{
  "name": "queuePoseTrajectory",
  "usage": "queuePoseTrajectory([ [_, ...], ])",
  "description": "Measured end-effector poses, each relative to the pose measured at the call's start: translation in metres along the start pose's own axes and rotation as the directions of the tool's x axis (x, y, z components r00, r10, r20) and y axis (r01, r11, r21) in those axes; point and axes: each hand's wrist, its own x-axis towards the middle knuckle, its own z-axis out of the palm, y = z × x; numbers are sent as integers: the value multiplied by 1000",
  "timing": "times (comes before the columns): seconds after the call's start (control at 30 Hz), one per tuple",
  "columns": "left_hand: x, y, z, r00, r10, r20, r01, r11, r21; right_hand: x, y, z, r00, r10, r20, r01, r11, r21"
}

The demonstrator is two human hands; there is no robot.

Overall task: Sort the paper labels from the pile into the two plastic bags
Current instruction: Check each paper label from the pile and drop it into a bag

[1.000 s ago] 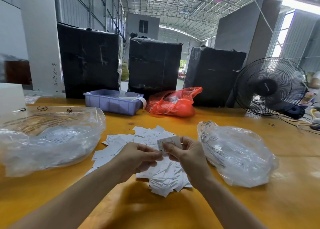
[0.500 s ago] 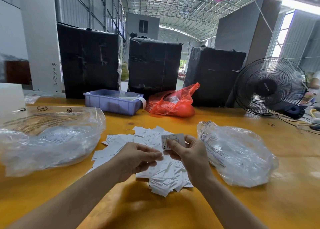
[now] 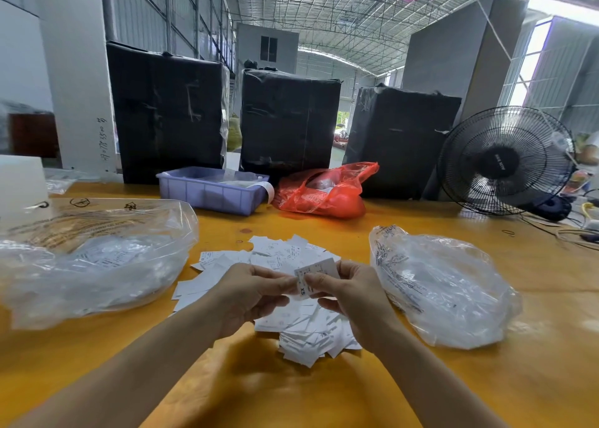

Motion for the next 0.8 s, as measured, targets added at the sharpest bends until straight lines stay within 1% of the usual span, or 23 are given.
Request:
queuePoseTrajectory([
  [0.07,0,1,0,1000,1,-13,-1,1000,-2,0,-1,-2,997,58,50,-58,998,-17],
  [0.13,-1,1,0,1000,3,-13,-3,1000,1,-1,-1,-2,994,69,81,-68,998,-12],
  [0.2,-1,1,1,1000,2,1,-2,1000,12,-1,-1,-2,998,34,49,-36,999,25],
  [0.3,0,0,1,1000,3,19,-3,1000,25,-1,-2,-3,998,-39,-50,43,996,77],
  [0.37,0,0,2,1000,2,23,-2,1000,25,0,-3,-3,993,-81,-88,89,992,91],
  [0.6,-2,-1,4,998,3,60,-4,1000,23,-3,-3,-2,981,-174,-86,175,985,7],
  [0.8,-2,-1,4,998,-12,69,10,1000,26,-4,-2,-1,979,-199,-45,199,980,-7],
])
